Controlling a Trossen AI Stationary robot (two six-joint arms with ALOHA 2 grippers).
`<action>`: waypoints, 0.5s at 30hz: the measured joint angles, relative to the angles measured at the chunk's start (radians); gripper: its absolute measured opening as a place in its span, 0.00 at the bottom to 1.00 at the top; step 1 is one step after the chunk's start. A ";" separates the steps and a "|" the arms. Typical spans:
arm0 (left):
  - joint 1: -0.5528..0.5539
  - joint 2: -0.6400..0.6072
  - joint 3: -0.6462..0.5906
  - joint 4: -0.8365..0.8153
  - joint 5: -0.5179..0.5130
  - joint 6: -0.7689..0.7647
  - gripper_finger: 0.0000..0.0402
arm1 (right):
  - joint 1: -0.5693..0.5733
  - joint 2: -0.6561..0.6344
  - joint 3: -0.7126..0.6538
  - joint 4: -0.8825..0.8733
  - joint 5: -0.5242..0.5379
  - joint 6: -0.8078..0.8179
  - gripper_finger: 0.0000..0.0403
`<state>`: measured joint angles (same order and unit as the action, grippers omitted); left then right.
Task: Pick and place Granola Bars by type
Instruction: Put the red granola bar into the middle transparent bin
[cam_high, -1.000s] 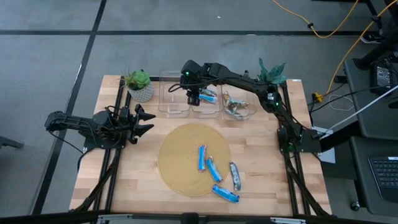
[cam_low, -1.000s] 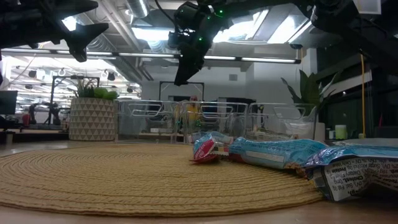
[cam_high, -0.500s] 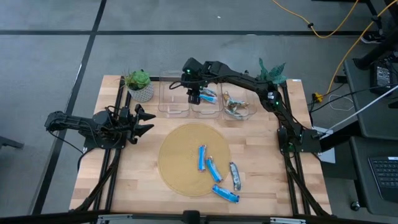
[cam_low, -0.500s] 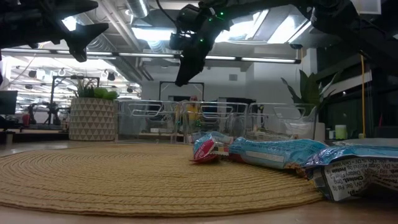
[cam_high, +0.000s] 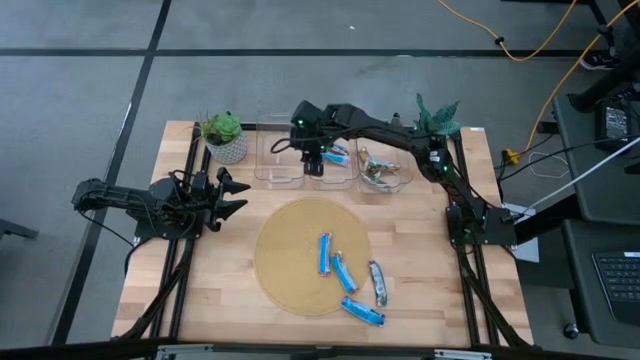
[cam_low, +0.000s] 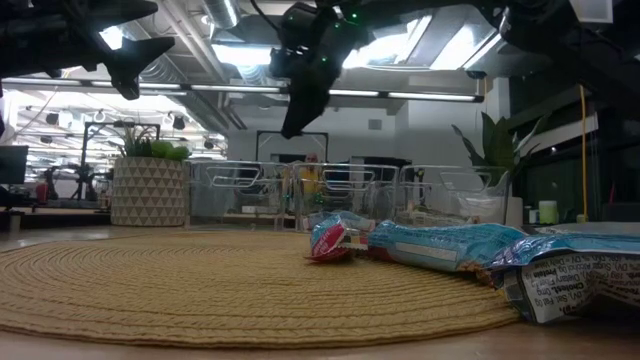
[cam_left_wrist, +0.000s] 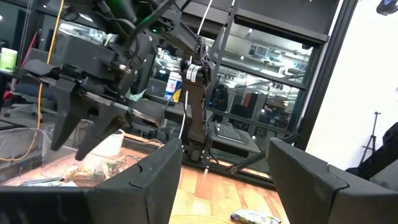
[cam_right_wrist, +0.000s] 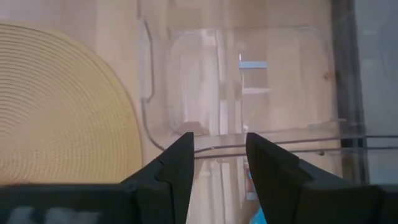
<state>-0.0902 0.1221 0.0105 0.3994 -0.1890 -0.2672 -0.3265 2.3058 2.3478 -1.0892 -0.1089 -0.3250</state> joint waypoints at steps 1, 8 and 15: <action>0.000 0.000 0.000 0.000 0.000 0.000 0.56 | 0.003 0.000 0.000 0.000 0.000 -0.005 0.37; 0.000 0.000 0.000 0.000 0.000 0.000 0.56 | 0.010 0.000 0.000 0.010 -0.021 -0.053 0.37; 0.000 0.000 0.000 0.000 0.000 0.000 0.56 | 0.010 0.000 0.000 0.037 -0.046 -0.073 0.37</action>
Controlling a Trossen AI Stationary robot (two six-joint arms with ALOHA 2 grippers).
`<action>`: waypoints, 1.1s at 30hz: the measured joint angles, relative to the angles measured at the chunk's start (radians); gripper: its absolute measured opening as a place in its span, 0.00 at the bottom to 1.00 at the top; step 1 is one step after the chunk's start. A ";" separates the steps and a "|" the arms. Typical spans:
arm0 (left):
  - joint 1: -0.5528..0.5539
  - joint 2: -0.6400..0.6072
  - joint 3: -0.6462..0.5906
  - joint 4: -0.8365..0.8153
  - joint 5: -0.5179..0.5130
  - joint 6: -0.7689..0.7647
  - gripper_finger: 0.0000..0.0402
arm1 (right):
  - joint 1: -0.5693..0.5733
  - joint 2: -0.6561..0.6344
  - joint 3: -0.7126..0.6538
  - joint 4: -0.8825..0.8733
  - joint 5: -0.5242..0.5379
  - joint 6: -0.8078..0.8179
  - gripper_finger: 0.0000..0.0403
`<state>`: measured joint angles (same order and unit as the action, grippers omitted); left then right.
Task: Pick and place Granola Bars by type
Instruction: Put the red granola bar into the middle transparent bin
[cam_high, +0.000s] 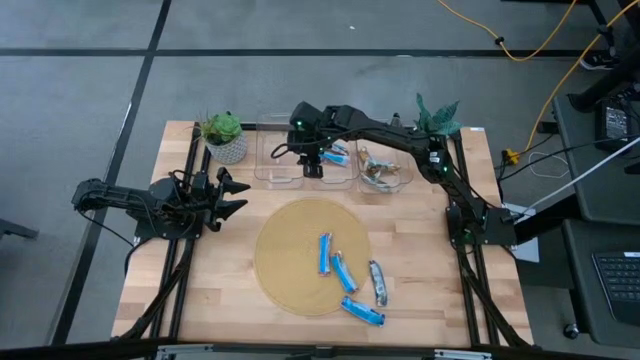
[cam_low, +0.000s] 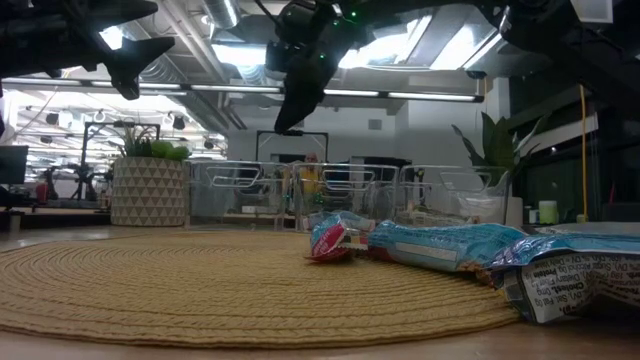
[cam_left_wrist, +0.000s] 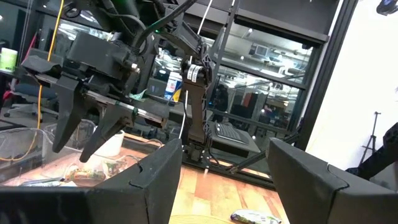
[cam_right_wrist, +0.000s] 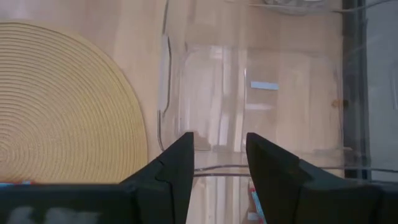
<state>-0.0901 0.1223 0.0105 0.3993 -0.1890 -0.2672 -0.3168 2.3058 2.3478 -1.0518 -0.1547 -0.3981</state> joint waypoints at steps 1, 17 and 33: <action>0.000 0.000 0.000 0.000 0.000 0.000 0.56 | 0.000 0.000 0.000 0.000 -0.002 0.000 0.37; 0.000 0.000 0.000 0.000 0.000 0.000 0.56 | 0.029 0.008 -0.033 -0.148 -0.113 0.002 0.37; 0.000 0.000 0.000 0.000 0.000 0.000 0.56 | 0.156 -0.026 -0.078 -0.141 0.041 0.173 0.37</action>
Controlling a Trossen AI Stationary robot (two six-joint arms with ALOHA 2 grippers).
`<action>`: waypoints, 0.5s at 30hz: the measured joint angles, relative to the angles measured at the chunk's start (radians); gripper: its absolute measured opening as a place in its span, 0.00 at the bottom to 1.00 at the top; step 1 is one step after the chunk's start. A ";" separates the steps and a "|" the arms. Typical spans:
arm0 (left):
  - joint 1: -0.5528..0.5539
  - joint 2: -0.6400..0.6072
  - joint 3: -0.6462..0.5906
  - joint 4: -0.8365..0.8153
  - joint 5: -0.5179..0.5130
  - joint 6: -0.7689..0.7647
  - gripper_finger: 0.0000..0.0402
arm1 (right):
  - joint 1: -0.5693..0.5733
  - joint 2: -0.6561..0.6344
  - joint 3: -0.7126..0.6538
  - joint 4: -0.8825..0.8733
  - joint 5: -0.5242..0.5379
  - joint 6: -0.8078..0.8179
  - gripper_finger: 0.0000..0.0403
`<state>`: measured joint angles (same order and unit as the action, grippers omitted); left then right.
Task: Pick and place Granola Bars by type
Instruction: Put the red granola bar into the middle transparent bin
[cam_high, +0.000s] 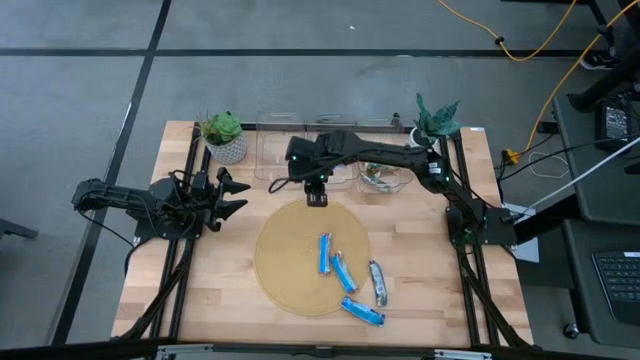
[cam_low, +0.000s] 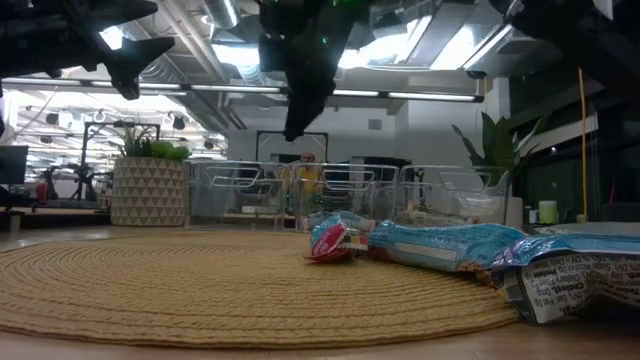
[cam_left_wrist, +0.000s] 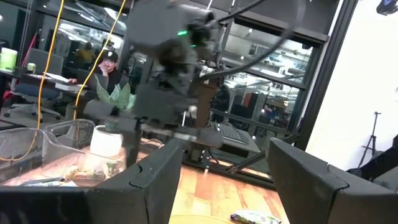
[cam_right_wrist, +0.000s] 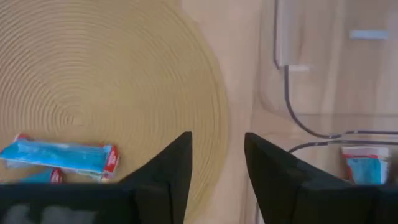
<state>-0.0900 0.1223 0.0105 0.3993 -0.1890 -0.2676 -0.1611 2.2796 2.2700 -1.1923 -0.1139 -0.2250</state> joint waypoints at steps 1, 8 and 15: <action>0.000 0.000 0.000 0.000 0.000 0.000 0.56 | 0.013 -0.005 0.000 0.002 0.023 0.021 0.37; 0.000 0.000 0.000 0.000 0.000 0.000 0.56 | 0.100 -0.015 0.001 -0.004 0.069 0.282 0.37; 0.000 0.000 0.000 0.000 0.000 0.000 0.56 | 0.208 -0.015 0.001 -0.088 0.156 0.565 0.37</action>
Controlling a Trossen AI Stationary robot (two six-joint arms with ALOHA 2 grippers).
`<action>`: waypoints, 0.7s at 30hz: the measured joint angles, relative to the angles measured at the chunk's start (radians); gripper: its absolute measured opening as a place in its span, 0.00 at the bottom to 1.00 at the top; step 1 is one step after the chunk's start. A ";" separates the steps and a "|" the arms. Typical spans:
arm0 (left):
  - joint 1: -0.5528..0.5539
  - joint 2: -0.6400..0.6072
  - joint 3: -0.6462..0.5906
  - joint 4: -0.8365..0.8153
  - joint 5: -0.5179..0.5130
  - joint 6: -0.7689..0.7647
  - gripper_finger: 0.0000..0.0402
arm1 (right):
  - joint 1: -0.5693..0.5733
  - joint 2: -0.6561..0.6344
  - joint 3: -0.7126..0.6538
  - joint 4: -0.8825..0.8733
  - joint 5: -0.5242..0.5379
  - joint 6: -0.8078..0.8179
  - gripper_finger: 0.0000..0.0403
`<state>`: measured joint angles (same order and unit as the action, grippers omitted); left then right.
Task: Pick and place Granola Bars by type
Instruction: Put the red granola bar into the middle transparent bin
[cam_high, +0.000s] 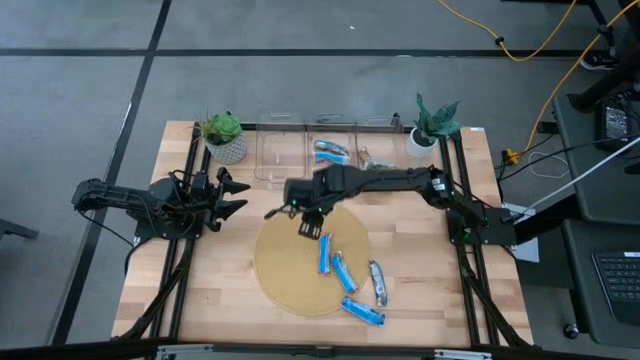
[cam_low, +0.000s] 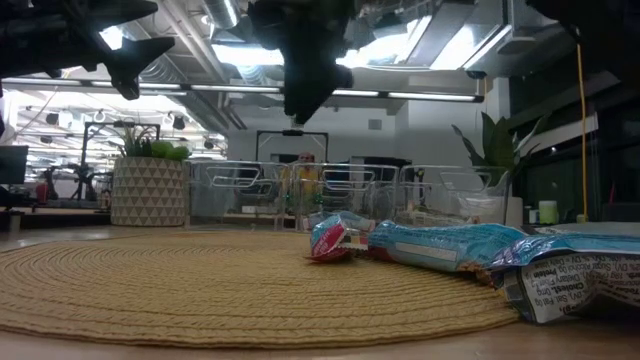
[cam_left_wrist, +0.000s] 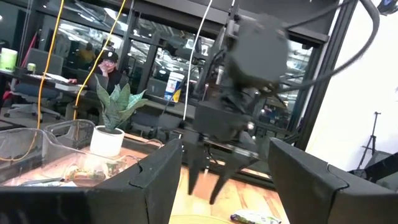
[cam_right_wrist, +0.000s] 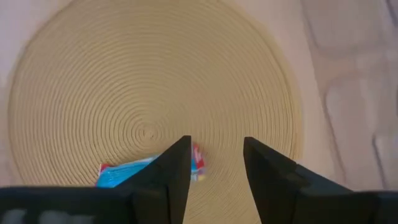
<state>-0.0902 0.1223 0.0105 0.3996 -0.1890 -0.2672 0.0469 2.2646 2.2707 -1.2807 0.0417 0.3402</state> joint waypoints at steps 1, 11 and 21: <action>0.000 0.000 0.000 0.000 0.000 0.000 0.56 | 0.015 0.000 0.000 -0.014 0.024 0.039 0.37; 0.000 0.000 0.000 0.000 0.000 0.000 0.56 | 0.113 -0.001 -0.003 -0.050 0.094 0.358 0.37; 0.000 0.000 0.000 0.000 0.000 0.000 0.56 | 0.160 0.007 -0.003 -0.022 0.135 0.523 0.54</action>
<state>-0.0902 0.1220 0.0105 0.3992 -0.1886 -0.2672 0.2071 2.2717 2.2679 -1.3028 0.1772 0.8629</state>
